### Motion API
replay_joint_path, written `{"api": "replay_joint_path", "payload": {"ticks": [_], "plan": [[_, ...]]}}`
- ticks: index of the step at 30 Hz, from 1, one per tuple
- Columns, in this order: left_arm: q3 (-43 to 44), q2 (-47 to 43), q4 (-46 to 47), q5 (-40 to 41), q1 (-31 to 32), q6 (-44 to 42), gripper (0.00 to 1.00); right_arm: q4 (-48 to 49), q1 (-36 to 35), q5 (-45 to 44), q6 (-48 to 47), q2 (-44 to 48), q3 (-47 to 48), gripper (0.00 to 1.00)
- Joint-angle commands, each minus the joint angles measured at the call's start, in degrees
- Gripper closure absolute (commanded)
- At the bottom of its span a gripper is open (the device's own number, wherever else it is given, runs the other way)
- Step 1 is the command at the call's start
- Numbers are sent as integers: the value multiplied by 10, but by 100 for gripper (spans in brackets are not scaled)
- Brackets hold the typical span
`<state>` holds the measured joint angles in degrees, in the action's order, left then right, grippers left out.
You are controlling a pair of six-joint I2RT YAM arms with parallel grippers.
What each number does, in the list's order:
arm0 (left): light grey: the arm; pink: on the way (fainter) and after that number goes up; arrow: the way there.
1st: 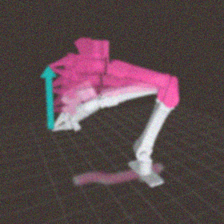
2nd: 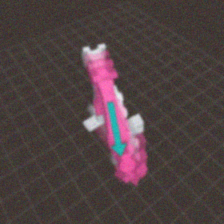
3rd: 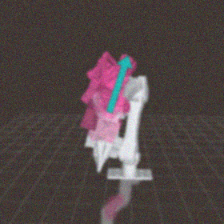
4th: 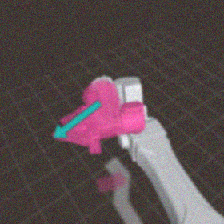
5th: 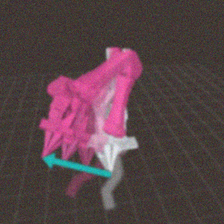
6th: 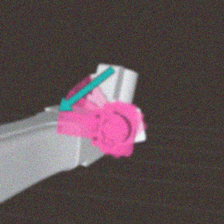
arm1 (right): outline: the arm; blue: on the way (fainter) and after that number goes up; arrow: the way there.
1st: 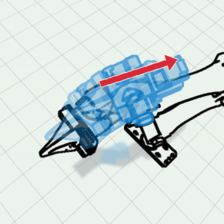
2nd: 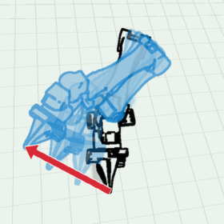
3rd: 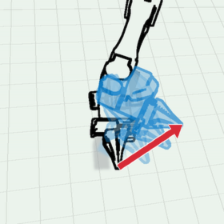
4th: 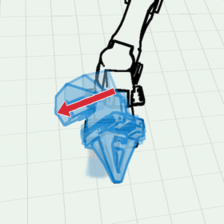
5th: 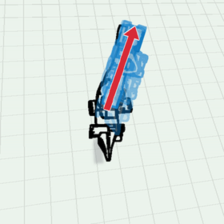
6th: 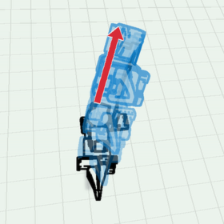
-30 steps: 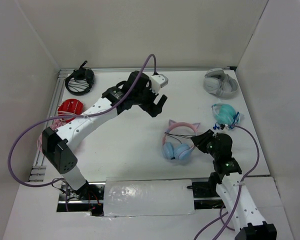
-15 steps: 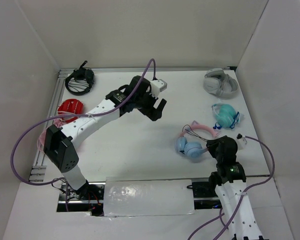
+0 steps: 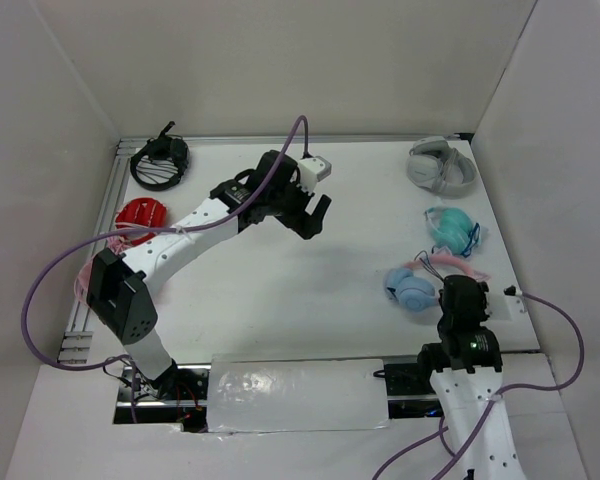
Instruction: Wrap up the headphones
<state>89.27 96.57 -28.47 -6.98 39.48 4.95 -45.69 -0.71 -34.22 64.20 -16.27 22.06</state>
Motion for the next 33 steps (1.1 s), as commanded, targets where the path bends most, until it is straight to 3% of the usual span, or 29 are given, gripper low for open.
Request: {"api": "replay_joint_path", "payload": {"ticks": [1,16,20,23,24,27,28,33], "plan": [[-5,7,28,-21,-10,4,1,-58,3,-102,40,39,66,100],[-6,16,39,-22,-14,-6,1,-110,3,-191,96,-3,74,97],[-3,21,39,-24,-15,-6,1,-119,3,-198,120,-10,74,77],[1,26,36,-25,-15,-3,1,-130,4,-198,137,-20,76,50],[3,25,32,-24,-15,-3,1,-139,3,-201,150,-26,78,28],[1,23,32,-22,-15,-3,1,-137,4,-201,147,-33,81,6],[0,20,32,-22,-15,-3,1,-138,3,-198,147,-35,82,1],[-4,11,32,-28,-15,1,1,-128,3,-176,117,-45,103,0]]}}
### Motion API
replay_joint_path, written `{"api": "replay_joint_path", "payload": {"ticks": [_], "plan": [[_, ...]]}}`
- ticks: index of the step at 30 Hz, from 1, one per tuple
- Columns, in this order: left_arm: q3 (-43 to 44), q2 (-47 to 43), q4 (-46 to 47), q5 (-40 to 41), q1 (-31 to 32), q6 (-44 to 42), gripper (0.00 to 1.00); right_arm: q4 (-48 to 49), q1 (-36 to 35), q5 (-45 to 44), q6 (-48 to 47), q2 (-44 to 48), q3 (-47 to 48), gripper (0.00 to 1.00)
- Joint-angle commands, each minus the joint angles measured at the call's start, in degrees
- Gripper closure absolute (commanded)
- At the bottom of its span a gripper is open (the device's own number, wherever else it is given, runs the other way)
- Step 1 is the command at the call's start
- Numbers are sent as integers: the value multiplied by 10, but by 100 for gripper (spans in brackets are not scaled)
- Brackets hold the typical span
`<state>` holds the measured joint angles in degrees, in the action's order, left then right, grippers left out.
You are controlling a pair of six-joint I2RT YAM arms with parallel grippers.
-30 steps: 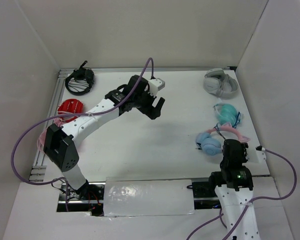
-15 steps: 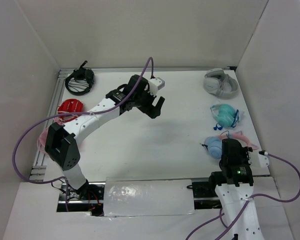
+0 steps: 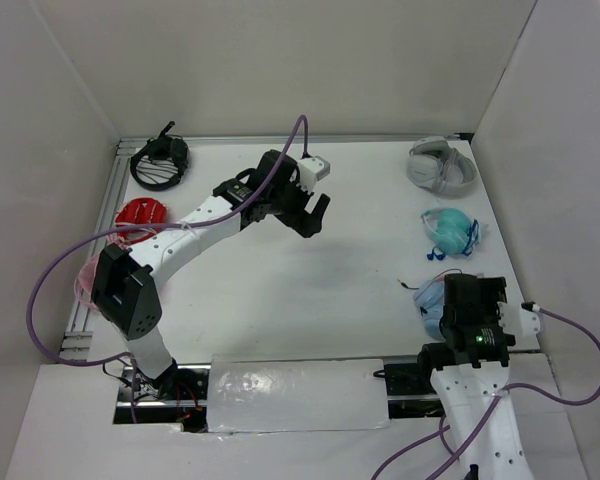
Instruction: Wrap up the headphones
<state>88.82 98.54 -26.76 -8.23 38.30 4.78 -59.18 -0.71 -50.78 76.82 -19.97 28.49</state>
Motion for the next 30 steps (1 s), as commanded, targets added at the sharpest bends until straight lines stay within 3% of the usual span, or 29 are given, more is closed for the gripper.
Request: {"api": "replay_joint_path", "payload": {"ticks": [1,6,8,10,13,19,22,23,26,30], "plan": [[0,-9,15,-17,-3,5,1,7,4,-5,-18,-9,44,0],[-14,-19,15,-19,-3,24,1,90,3,75,-188,-20,87,0],[-28,-34,19,-28,-3,33,1,136,3,167,-273,-42,100,0],[-40,-58,21,-35,-5,46,1,157,3,251,-300,-61,106,0],[-84,-110,19,-23,-8,82,1,212,-32,303,-340,-89,100,0],[-242,-291,13,12,-28,177,1,313,-202,281,-368,-151,96,0],[-330,-372,-11,36,-38,242,1,328,-313,208,-351,-221,136,0],[-350,-409,-47,60,-40,269,1,334,-383,144,-349,-250,149,0],[-364,-431,-84,108,-29,326,1,326,-420,112,-341,-288,178,0],[-368,-457,-82,105,-25,340,1,303,-453,100,-324,-360,222,0]]}}
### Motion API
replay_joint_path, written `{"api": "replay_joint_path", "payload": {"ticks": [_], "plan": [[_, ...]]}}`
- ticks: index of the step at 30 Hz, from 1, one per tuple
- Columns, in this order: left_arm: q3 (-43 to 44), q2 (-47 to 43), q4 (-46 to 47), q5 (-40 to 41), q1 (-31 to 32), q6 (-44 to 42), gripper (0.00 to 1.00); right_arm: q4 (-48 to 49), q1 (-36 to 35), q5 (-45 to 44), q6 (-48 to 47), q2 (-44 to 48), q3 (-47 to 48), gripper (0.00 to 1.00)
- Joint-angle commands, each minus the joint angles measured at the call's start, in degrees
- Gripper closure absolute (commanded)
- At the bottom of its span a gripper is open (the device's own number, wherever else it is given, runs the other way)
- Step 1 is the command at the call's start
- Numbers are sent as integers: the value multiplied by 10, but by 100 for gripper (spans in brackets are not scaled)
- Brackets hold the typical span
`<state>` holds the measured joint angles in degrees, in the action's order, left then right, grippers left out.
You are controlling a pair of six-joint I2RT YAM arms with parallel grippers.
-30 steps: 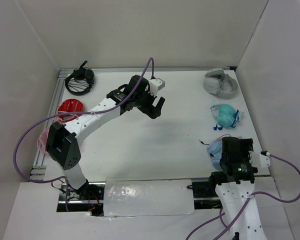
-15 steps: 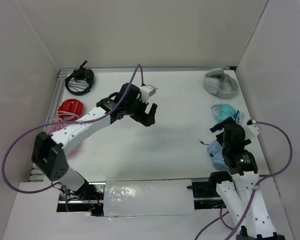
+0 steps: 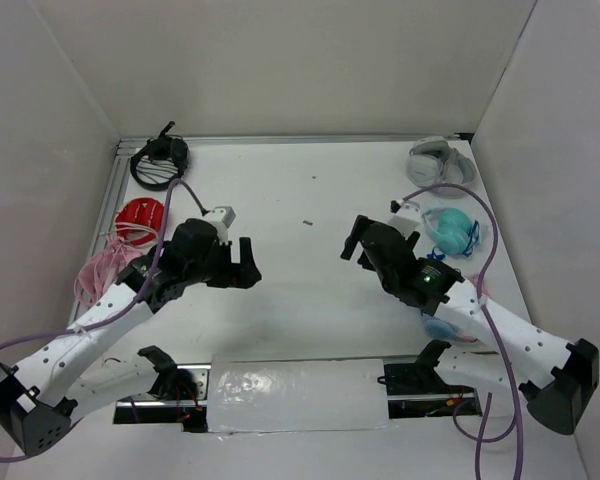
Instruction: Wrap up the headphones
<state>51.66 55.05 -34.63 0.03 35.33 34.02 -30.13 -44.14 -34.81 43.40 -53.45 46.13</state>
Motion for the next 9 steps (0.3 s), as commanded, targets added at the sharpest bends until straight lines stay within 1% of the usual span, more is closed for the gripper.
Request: {"api": "replay_joint_path", "payload": {"ticks": [1,5,9], "plan": [[3,-29,-1,19,4,43,1,16,-27,-67,19,-33,49,0],[3,-40,3,17,5,36,1,41,-35,-67,21,-49,43,1],[2,-47,-3,23,6,43,1,74,-29,-44,6,-22,19,0]]}}
